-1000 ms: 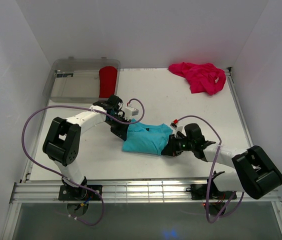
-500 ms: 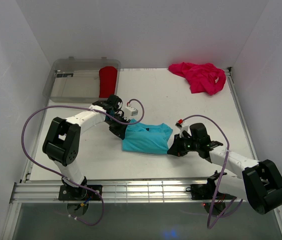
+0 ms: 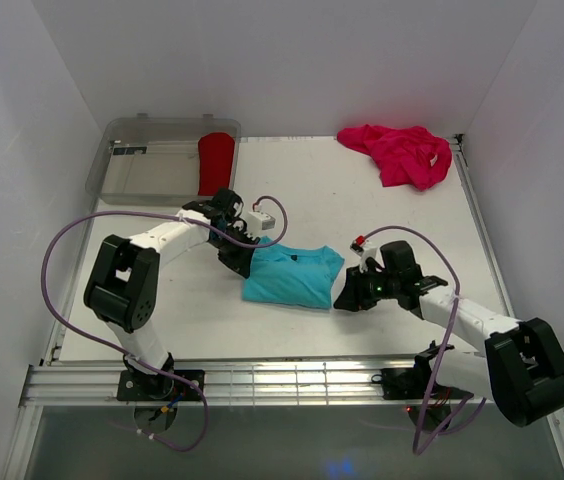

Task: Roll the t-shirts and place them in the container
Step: Roll the T-shirt to the center of the board.

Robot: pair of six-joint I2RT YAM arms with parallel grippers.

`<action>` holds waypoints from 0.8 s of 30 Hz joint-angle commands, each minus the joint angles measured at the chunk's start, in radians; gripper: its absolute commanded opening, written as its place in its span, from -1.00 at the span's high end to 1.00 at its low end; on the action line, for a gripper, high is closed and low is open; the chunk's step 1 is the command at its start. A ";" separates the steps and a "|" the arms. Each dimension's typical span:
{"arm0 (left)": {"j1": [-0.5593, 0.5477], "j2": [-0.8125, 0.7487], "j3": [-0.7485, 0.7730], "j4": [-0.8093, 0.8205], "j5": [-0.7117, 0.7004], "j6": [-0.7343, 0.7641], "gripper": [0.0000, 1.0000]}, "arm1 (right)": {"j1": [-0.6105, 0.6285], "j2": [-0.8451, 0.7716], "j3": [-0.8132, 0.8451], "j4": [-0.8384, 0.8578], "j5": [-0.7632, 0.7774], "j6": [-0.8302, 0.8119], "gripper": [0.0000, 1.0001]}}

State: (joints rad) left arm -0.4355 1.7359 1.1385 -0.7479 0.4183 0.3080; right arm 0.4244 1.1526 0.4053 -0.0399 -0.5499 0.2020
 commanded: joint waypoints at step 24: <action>0.009 -0.013 0.113 -0.008 0.067 -0.020 0.45 | 0.217 0.372 0.438 -0.035 0.065 -0.081 0.55</action>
State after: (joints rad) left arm -0.4309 1.7302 1.2278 -0.7586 0.4873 0.2813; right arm 0.6441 1.5200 0.8154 -0.0769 -0.4919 0.1230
